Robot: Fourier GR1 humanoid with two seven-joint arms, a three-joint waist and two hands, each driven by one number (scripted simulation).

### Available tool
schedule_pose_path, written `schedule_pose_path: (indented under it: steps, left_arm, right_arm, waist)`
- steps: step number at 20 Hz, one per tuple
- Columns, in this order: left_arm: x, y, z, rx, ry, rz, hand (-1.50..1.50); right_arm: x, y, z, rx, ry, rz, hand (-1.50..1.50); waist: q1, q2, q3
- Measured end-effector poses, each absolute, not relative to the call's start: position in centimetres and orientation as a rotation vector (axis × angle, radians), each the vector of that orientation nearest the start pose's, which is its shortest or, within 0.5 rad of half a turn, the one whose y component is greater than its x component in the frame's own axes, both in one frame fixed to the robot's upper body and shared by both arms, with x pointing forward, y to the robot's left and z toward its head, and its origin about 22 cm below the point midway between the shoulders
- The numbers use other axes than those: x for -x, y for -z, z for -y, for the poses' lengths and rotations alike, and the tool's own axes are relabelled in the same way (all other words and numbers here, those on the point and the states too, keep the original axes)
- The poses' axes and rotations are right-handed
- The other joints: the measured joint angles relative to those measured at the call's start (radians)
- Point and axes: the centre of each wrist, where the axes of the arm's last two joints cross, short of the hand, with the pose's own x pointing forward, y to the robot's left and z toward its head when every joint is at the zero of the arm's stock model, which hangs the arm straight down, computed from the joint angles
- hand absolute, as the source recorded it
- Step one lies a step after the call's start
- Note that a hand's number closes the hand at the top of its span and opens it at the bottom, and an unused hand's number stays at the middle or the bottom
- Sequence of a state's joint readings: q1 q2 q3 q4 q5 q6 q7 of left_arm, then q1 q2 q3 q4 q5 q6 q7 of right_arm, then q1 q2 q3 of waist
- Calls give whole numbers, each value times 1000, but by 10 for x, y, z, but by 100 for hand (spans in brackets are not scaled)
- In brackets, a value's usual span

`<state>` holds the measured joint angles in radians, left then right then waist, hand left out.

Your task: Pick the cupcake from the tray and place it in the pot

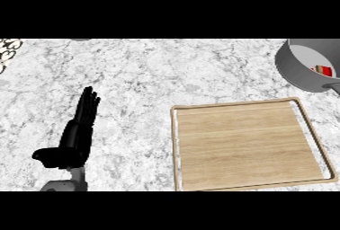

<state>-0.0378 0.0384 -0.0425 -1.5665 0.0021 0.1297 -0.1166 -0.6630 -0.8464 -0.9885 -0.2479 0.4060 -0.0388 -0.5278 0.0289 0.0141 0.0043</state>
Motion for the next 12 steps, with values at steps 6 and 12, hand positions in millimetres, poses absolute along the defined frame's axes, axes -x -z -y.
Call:
schedule_pose_path:
  steps: [6, 12]
  left_arm:
    - [-249, -7, -215, -80, -20, 1720, 0]
    - [-247, -7, -218, -73, -24, 1719, 0]
  right_arm:
    - [-249, -90, 580, 981, 355, 1578, -150]
    - [-228, -90, 593, 1020, 467, 1589, -150]
  waist:
    - [5, 2, 2]
    - [3, 2, 3]
